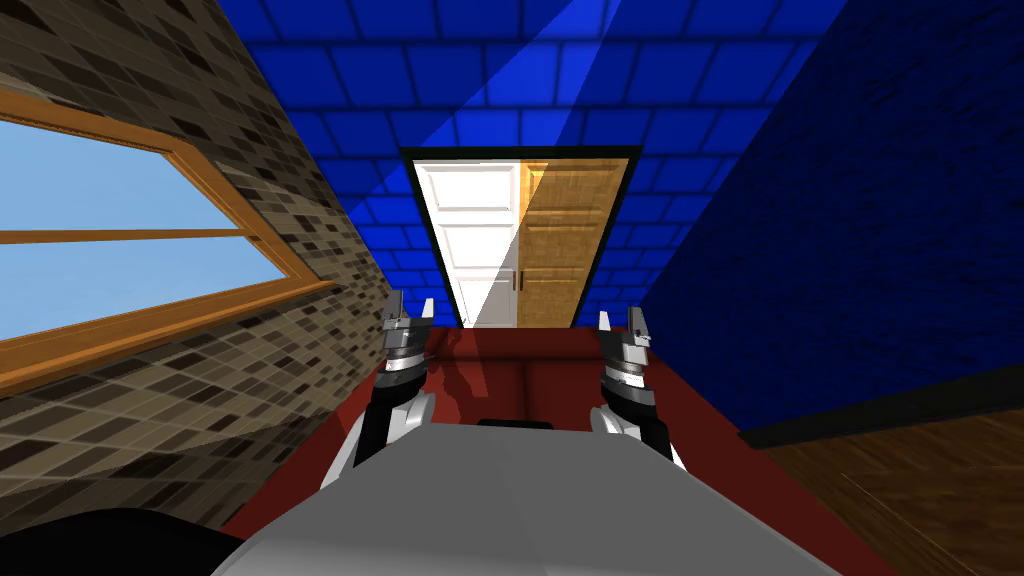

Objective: Pull the door open

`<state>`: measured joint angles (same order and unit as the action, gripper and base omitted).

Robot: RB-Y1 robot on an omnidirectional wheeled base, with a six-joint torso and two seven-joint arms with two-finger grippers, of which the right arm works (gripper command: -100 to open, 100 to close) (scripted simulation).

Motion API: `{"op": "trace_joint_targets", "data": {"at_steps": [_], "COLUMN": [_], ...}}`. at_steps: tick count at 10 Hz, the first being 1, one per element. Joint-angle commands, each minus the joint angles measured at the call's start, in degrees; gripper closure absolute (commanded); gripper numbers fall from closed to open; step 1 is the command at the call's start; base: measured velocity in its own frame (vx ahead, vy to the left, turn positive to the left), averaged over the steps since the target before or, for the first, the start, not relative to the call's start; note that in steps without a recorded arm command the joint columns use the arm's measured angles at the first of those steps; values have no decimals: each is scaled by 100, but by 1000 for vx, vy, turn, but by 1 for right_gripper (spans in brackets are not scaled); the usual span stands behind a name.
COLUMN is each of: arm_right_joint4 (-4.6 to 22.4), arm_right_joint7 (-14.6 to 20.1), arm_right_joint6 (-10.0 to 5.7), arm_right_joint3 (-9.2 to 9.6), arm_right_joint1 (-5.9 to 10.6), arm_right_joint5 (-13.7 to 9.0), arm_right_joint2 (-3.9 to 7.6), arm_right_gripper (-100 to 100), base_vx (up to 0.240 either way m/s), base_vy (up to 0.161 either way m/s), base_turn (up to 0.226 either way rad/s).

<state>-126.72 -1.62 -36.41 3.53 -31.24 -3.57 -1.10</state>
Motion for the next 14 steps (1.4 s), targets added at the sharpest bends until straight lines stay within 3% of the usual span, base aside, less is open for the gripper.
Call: {"op": "trace_joint_targets", "data": {"at_steps": [1, 8, 14], "arm_right_joint4": [133, 840, 1359], "arm_right_joint7": [158, 1001, 1621], "arm_right_joint6": [-27, -168, -273], "arm_right_joint3": [18, 115, 186], "arm_right_joint1": [23, 145, 237], "arm_right_joint5": [-68, -432, -700], "arm_right_joint2": [67, 360, 544], "arm_right_gripper": [-100, -100, -100], "base_vx": [70, 146, 103], "base_vy": [12, 28, 15], "base_turn": [43, 45, 41]}}
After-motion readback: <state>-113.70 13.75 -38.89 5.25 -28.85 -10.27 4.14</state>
